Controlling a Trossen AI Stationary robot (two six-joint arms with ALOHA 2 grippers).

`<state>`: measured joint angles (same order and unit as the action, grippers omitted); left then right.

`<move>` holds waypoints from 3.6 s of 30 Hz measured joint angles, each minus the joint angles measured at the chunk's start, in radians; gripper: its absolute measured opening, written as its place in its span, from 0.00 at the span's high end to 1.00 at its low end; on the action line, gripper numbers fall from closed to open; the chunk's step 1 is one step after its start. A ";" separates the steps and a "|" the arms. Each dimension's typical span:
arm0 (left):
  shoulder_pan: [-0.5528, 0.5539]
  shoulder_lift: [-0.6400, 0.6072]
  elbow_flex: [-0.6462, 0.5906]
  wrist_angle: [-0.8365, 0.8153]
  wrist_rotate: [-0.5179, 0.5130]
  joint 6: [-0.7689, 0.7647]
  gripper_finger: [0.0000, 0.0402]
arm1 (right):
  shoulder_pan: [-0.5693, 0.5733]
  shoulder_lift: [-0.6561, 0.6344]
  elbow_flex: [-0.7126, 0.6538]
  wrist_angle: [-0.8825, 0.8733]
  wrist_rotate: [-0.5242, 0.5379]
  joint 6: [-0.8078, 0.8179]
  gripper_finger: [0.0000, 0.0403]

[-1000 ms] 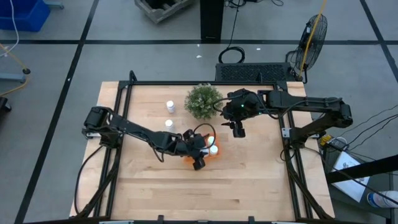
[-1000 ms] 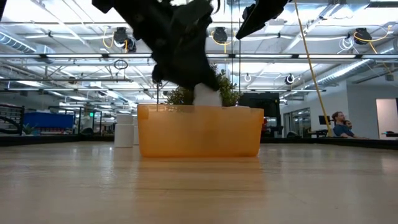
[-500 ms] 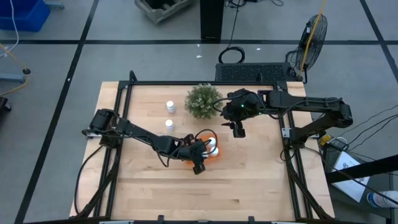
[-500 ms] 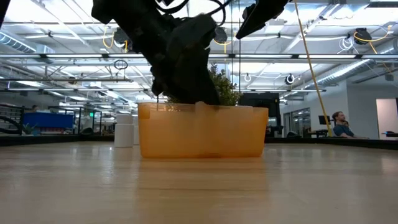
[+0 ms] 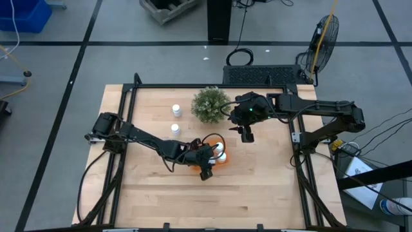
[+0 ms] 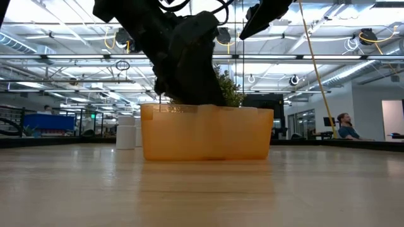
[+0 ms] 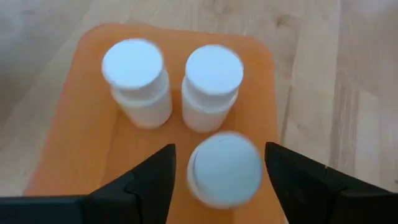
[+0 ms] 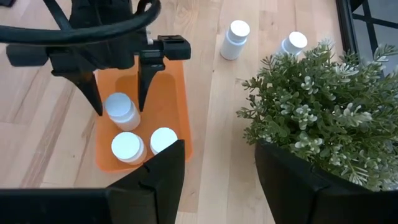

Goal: Pick and place pill bottles into a basket
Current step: Put the bottom right white pill bottle into the orange bin, then put the bottom white pill bottle into the orange bin

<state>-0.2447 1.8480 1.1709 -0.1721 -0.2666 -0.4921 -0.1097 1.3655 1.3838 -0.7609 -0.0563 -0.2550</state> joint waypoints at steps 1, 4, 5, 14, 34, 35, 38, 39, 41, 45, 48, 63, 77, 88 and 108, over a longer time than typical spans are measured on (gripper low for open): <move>0.000 -0.016 -0.001 -0.021 -0.001 0.003 0.39 | 0.000 0.000 0.000 -0.001 0.000 0.000 0.54; 0.002 -0.072 0.000 -0.031 -0.039 0.045 0.42 | 0.000 0.000 0.000 -0.003 0.000 -0.001 0.54; 0.006 -0.095 0.000 -0.052 -0.056 0.064 0.43 | 0.000 0.000 0.000 -0.005 0.000 -0.002 0.54; 0.062 -0.304 0.000 -0.394 -0.160 0.105 0.53 | 0.000 0.000 0.000 -0.015 0.000 -0.003 0.54; 0.348 -0.660 -0.456 -0.324 -0.051 0.185 0.26 | -0.010 0.000 0.000 -0.049 0.001 -0.038 0.54; 0.349 -0.662 -0.461 -0.325 -0.048 0.193 0.25 | -0.015 0.000 0.000 -0.046 0.001 -0.040 0.54; 0.354 -0.656 -0.466 -0.330 -0.052 0.218 0.21 | -0.022 0.000 0.000 -0.047 0.000 -0.041 0.54; 0.358 -0.654 -0.467 -0.328 -0.052 0.230 0.20 | -0.023 0.000 0.000 -0.042 0.000 -0.041 0.54; 0.365 -0.641 -0.464 -0.315 -0.048 0.251 0.18 | -0.023 0.000 0.000 -0.045 0.000 -0.042 0.54; 0.378 -0.629 -0.466 -0.314 -0.048 0.263 0.18 | -0.023 0.000 0.000 -0.044 -0.001 -0.042 0.54; 0.385 -0.629 -0.466 -0.316 -0.046 0.280 0.19 | -0.023 0.000 0.000 -0.044 -0.001 -0.042 0.54; 0.396 -0.629 -0.555 -0.189 0.027 0.247 0.20 | -0.023 0.000 0.000 -0.045 -0.002 -0.045 0.54; 0.396 -0.629 -0.620 -0.061 0.019 0.236 0.24 | -0.022 0.000 0.000 -0.044 -0.027 -0.043 0.54; 0.396 -0.572 -0.620 -0.017 0.014 0.248 0.30 | -0.022 0.000 0.000 -0.030 -0.027 -0.042 0.54; 0.386 -0.609 -0.505 -0.140 0.050 0.184 0.59 | -0.023 0.000 0.000 -0.034 -0.023 -0.041 0.59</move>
<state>0.1413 1.2392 0.6660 -0.3121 -0.2168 -0.3086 -0.1322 1.3651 1.3838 -0.7945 -0.0795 -0.2962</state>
